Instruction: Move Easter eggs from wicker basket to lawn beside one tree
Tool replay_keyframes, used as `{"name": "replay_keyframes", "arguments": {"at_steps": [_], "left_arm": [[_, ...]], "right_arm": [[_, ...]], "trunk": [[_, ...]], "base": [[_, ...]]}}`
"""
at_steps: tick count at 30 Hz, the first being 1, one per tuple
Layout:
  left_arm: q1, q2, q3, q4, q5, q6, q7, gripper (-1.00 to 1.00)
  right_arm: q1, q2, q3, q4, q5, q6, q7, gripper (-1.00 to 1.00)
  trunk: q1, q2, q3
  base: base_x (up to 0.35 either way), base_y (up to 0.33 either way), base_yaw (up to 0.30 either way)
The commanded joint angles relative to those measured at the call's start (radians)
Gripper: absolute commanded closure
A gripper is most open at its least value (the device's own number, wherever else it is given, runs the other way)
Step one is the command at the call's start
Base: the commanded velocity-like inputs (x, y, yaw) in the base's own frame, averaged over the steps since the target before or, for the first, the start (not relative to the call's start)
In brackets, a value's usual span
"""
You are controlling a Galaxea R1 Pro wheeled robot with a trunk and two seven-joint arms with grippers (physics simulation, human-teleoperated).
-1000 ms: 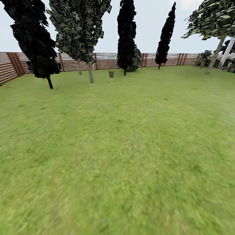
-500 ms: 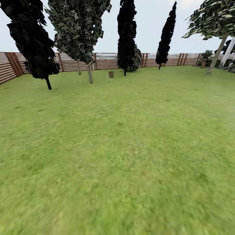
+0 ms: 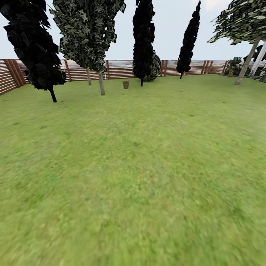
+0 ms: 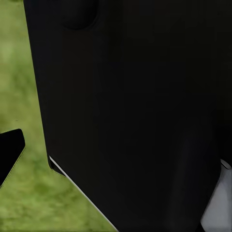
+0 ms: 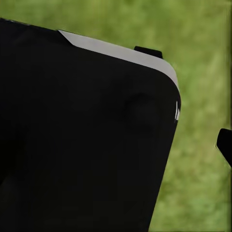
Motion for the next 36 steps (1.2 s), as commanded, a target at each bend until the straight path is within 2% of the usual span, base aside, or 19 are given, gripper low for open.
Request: {"name": "replay_keyframes", "arguments": {"at_steps": [1,36], "left_arm": [[0.001,0.000,0.001,-0.002,0.001,-0.001,-0.001,-1.00],[0.001,0.000,0.001,-0.002,0.001,-0.001,-0.001,-1.00]], "right_arm": [[0.000,0.000,0.002,0.001,0.003,-0.003,0.001,-1.00],[0.000,0.000,0.002,0.001,0.003,-0.003,0.001,-1.00]], "trunk": [[0.001,0.000,-0.001],[0.001,0.000,-0.001]], "base": [[0.328,0.000,0.000],[0.328,0.000,0.000]]}}
